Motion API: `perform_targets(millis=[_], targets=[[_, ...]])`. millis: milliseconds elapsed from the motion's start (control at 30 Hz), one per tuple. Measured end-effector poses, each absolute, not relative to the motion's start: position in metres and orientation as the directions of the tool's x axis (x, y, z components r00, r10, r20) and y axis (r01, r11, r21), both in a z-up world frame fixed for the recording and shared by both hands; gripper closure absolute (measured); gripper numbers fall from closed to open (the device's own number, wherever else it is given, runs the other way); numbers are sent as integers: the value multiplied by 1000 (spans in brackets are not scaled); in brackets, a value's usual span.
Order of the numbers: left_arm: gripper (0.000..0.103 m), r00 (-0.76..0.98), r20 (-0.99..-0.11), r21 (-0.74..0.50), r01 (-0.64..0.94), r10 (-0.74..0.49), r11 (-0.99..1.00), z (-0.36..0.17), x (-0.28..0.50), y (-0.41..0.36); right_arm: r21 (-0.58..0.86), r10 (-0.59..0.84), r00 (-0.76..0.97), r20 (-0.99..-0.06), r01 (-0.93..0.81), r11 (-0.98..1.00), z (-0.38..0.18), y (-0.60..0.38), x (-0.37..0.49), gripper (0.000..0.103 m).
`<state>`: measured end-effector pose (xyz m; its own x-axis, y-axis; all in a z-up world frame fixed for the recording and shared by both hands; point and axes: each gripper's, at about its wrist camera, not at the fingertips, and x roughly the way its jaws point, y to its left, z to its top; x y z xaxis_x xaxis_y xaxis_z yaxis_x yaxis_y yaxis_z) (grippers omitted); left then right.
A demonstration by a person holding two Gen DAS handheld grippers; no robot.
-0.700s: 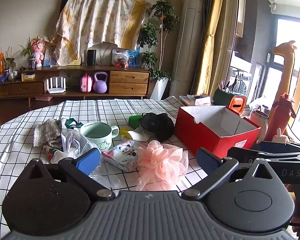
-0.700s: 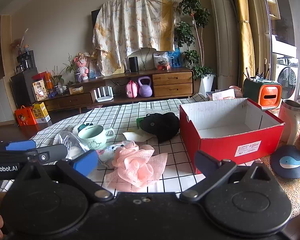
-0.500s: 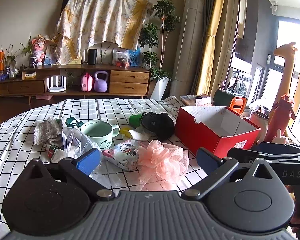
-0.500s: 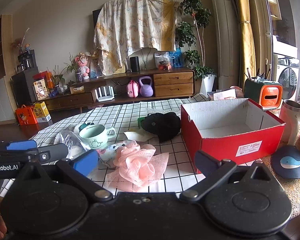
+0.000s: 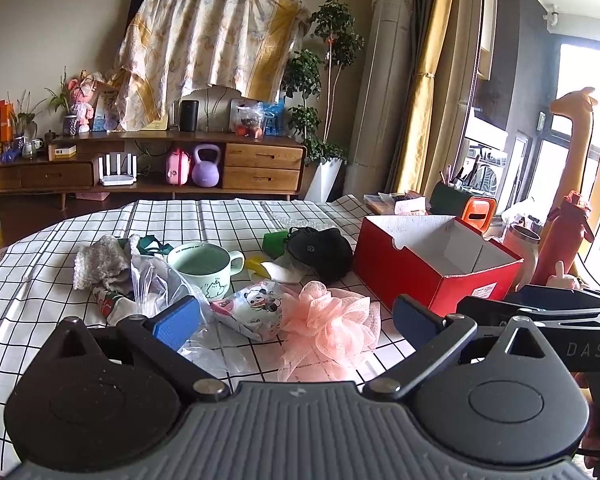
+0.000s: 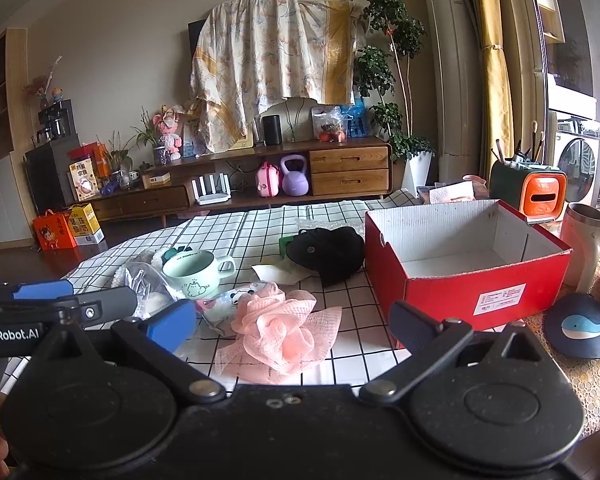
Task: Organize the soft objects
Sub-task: 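Move both tools toward the clear plastic bag and pink bath puff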
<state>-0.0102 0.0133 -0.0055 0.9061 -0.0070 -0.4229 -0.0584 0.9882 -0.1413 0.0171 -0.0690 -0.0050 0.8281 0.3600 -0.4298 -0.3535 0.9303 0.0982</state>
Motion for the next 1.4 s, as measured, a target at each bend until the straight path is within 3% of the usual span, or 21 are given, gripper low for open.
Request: perform_targets(millis=[900, 1400], targets=[[0, 902, -432, -131, -92, 26, 987, -3, -16, 16, 90, 369, 825, -427, -367, 926, 1, -63, 9, 0], [0, 896, -443, -184, -125, 31, 975, -10, -12, 33, 83, 380, 815, -438, -384, 920, -2, -58, 14, 0]])
